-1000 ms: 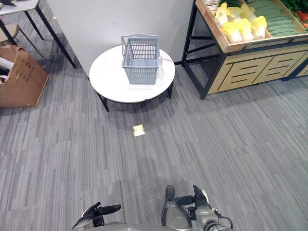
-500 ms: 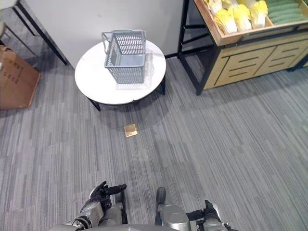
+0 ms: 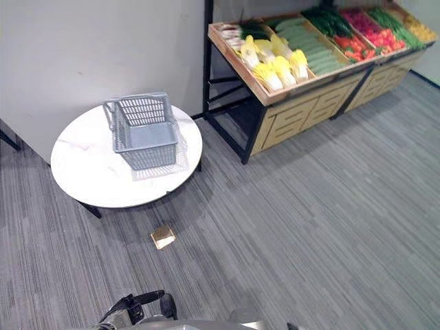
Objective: Get the vegetables into the basket
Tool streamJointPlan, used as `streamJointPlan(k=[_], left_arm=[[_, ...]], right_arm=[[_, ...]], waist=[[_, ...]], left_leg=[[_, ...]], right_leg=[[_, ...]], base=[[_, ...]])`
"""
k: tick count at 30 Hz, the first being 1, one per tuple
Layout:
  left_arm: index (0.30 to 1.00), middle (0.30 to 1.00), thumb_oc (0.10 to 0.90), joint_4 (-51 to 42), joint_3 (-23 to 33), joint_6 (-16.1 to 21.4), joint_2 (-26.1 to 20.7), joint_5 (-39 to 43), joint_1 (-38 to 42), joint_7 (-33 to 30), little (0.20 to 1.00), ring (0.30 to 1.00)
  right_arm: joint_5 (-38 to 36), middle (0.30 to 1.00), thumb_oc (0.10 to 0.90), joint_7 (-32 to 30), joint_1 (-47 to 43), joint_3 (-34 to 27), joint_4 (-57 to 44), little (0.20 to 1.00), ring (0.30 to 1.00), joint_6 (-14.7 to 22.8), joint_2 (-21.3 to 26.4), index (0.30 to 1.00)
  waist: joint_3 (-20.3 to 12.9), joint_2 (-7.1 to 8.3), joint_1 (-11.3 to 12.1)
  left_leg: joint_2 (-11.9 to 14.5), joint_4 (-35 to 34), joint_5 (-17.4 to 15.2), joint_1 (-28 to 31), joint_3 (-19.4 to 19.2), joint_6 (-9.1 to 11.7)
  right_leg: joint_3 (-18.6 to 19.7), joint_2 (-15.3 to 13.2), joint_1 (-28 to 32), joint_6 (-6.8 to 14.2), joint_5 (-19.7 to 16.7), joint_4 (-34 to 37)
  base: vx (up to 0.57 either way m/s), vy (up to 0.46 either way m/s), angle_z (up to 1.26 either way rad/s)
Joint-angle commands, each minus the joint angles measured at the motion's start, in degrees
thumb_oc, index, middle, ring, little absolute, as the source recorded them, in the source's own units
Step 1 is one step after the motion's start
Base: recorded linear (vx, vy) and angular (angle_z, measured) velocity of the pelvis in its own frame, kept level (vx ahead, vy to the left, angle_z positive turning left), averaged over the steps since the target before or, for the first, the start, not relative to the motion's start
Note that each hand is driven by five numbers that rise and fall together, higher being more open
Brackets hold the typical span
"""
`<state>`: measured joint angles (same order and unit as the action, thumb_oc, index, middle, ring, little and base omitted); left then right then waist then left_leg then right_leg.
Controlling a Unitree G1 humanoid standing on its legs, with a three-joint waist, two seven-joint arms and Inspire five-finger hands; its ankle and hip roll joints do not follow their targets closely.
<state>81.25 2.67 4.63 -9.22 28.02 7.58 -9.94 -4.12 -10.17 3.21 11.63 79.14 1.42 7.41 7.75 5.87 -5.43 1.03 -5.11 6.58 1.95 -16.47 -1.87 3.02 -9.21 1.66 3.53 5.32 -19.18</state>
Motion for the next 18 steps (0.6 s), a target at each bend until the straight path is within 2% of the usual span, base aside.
streamJointPlan(k=[1,2,6,7,8,11,13,14,15,16,18], left_arm=[[1.0,1.0,0.9,-1.2,0.5,1.4,-0.5,-1.4,-0.1,0.0,1.0,1.0],[1.0,1.0,0.9,-1.6,0.5,1.3,-0.5,-1.4,-0.8,0.4,1.0,1.0],[1.0,1.0,0.9,-1.9,0.5,1.3,-0.6,-1.2,-0.9,0.5,1.0,1.0],[1.0,1.0,0.9,-2.1,0.6,1.3,-0.6,-0.9,-1.0,0.7,1.0,1.0],[1.0,1.0,0.9,-2.2,0.6,1.2,-0.7,-1.0,-1.0,0.9,1.0,1.0],[1.0,1.0,0.9,-2.0,0.4,1.1,-0.7,-1.6,-0.8,0.9,1.0,1.0],[1.0,1.0,0.9,-1.8,0.6,1.5,-1.0,-2.0,-0.7,-0.5,1.0,1.0],[1.0,1.0,0.9,-2.4,1.2,3.0,-2.7,-3.2,0.1,-4.2,1.0,1.0],[1.0,1.0,0.9,-2.5,2.6,3.5,-4.6,-2.6,0.5,-6.3,1.0,1.0],[1.0,1.0,0.9,-3.5,1.7,2.6,-10.7,-3.6,3.5,-0.5,1.0,1.0],[1.0,1.0,0.9,-5.5,-0.1,4.4,-2.6,-3.5,-1.5,-4.4,1.0,1.0]], right_arm=[[1.4,1.0,0.9,-0.9,-4.3,1.4,-1.3,1.0,1.0,1.0,2.5,1.0],[1.1,1.0,0.9,-0.8,-5.0,1.6,-2.4,1.0,1.0,1.3,2.0,1.0],[0.7,1.0,0.9,-1.2,-5.6,1.6,-2.9,1.0,1.0,1.6,1.8,1.0],[0.6,1.0,0.9,-1.2,-5.6,1.7,-3.3,1.0,1.0,1.8,1.5,1.0],[0.5,1.0,0.9,-1.2,-5.7,1.7,-3.4,1.0,1.0,1.9,1.4,1.0],[0.2,1.0,0.9,-1.0,-6.0,1.9,-3.6,1.0,1.0,2.1,1.3,1.0],[-0.2,1.0,0.9,-1.2,-6.4,1.8,-3.5,1.0,1.0,2.2,1.3,1.0],[-0.5,1.0,0.9,-1.7,-6.6,1.8,-3.5,1.0,1.0,2.4,1.4,1.0],[-0.8,1.0,0.9,-1.9,-7.0,1.9,-4.0,1.0,1.0,2.3,1.7,1.0],[0.0,1.0,0.9,-0.7,-7.2,2.1,-4.4,1.0,1.0,2.3,3.3,1.0],[-0.8,1.0,0.9,-1.9,-7.1,1.8,-4.2,1.0,1.0,2.3,2.1,1.0]], waist=[[0.8,0.37,0.9],[0.9,0.26,1.6],[1.4,-0.15,2.2],[1.5,-0.51,2.6],[1.5,-0.64,2.6],[2.1,-1.17,2.1],[2.9,-1.25,1.8],[3.7,-1.15,1.6],[4.1,-1.11,1.2],[4.1,-1.63,0.0],[4.6,-0.73,1.2]], left_leg=[[1.8,5.6,-4.3,-4.8,-0.5,0.5],[0.9,5.6,-5.7,-3.8,-0.6,-0.7],[0.7,5.4,-6.6,-2.7,-1.0,-1.6],[0.5,5.0,-7.6,-1.1,-1.1,-1.9],[0.3,4.4,-7.7,-0.1,-1.1,-2.0],[0.8,3.5,-8.3,1.9,-0.1,-1.2],[1.0,3.5,-8.9,2.9,1.1,-0.5],[1.0,4.0,-9.7,3.9,2.1,0.5],[1.0,4.7,-10.6,5.1,3.5,1.2],[1.2,4.5,-11.3,6.7,3.6,1.8],[1.4,6.1,-12.1,6.7,5.7,1.9]], right_leg=[[1.5,-1.5,3.2,2.3,-12.7,8.9],[0.8,-1.8,2.1,2.5,-14.6,4.9],[-2.0,-2.2,0.6,2.3,-14.8,0.2],[-5.4,-2.6,-0.7,2.1,-14.2,-2.1],[-6.8,-2.9,-1.8,2.1,-14.0,-2.1],[-9.0,-2.0,-5.1,1.5,-11.4,2.1],[-9.5,-2.1,-6.2,1.8,-10.9,7.7],[-9.5,-2.8,-7.4,2.8,-13.0,14.0],[-7.7,-3.0,-9.5,3.8,-15.6,16.6],[-6.2,-2.4,-10.6,4.6,-16.9,17.5],[-6.6,-2.8,-11.0,4.3,-17.2,16.0]], base=[[0.14,0.234,0.12],[0.14,0.233,0.02],[0.07,0.142,-0.15],[0.1,0.109,-0.04],[0.15,0.11,-0.08],[0.13,-0.03,0.0],[0.17,-0.134,0.17],[0.28,-0.233,0.53],[0.35,-0.239,0.58],[0.3,-0.236,0.53],[0.14,-0.244,0.34]])
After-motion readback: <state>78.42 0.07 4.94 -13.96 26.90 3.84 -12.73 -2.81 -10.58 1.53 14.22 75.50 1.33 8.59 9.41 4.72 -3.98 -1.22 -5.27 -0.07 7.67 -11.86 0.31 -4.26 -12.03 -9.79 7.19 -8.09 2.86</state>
